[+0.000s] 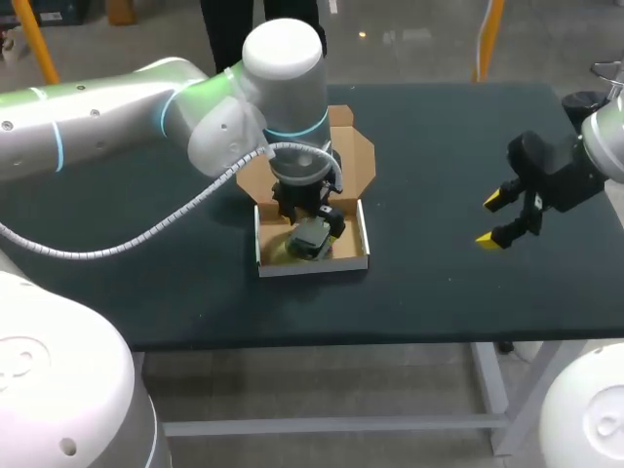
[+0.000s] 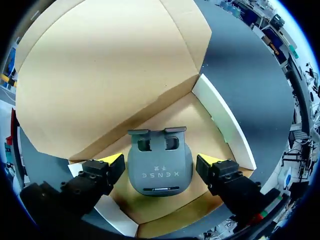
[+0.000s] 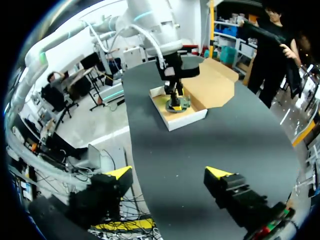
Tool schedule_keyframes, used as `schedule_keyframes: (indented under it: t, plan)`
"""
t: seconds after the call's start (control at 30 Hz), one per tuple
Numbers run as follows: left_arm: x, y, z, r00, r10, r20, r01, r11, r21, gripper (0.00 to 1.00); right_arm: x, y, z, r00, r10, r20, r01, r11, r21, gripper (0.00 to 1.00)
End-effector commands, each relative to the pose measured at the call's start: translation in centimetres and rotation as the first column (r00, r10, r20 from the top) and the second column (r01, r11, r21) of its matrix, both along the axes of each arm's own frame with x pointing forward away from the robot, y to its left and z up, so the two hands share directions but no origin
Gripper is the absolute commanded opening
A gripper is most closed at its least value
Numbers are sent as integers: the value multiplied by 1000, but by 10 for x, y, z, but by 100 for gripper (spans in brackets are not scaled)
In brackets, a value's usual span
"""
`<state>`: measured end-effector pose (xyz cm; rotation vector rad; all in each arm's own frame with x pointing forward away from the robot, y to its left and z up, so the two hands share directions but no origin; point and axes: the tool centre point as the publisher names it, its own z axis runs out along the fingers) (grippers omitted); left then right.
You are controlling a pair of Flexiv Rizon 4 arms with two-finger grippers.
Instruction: Assemble the packaging by folding the flat box into shape, placing the metal phone stand inside, and closing the box properly
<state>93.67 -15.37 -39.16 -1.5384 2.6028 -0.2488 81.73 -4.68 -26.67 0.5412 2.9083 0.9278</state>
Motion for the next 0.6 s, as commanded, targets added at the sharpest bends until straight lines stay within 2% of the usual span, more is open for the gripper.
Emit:
schedule_keyframes:
  t: [0.03, 0.33, 0.6]
  plan:
    - [-6, 1, 14, 999, 45, -8, -45, 999, 20, 100, 0, -1, 1, 1000, 2, -2, -2, 1000, 2, 100]
    - [-21, 1, 31, 985, 172, -4, -171, 984, 49, 100, 0, -1, 1, 1000, 2, -2, -2, 1000, 2, 100]
    - [-33, -3, 37, 962, 267, -49, -266, 963, 33, 100, 0, -1, 1, 1000, 2, -2, -2, 1000, 2, 100]
